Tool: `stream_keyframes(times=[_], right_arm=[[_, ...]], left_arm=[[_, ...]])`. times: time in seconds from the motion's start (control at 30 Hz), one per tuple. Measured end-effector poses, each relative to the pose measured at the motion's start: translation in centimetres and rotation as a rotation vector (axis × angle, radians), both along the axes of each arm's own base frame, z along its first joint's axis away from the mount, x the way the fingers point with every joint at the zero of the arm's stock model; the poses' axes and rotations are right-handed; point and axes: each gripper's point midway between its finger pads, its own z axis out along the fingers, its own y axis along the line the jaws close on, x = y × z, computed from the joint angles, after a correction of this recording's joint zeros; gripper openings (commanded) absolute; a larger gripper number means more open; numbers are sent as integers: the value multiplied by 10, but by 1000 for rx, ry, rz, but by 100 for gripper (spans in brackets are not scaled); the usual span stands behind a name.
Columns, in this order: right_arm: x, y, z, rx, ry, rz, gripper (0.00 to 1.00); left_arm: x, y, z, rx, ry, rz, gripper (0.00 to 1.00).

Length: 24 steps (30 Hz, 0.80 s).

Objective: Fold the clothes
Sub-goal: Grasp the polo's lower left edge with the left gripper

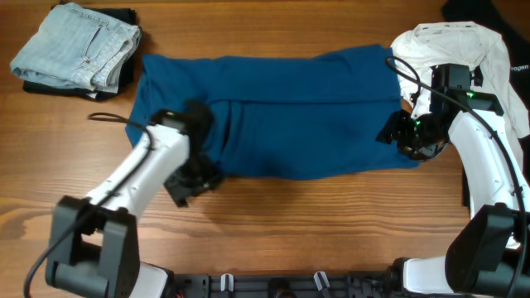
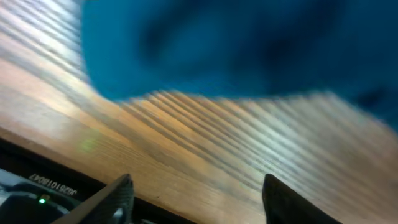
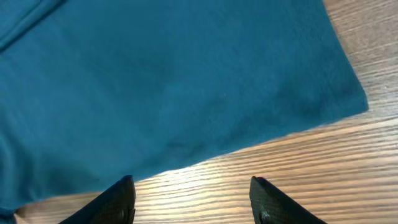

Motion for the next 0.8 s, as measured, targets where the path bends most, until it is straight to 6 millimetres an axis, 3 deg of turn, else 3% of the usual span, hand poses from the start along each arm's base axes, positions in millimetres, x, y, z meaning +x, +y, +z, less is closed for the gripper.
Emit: stream_keyframes(times=[0.1, 0.2, 0.3, 0.43, 0.7, 0.8], right_arm=[[3, 0, 0, -2, -14, 0, 63], [6, -1, 1, -4, -26, 3, 63], [9, -1, 1, -6, -39, 4, 63], [10, -1, 1, -6, -42, 4, 63], [12, -2, 2, -8, -50, 4, 63], [13, -2, 2, -9, -57, 4, 64]], left_arm=[[-24, -22, -9, 34, 17, -124, 70], [-35, -18, -16, 128, 8, -172, 80], [-20, -11, -21, 185, -72, -175, 86], [20, -4, -27, 261, -265, -185, 84], [28, 16, -35, 405, -269, -224, 80], [35, 17, -41, 435, -285, -231, 66]])
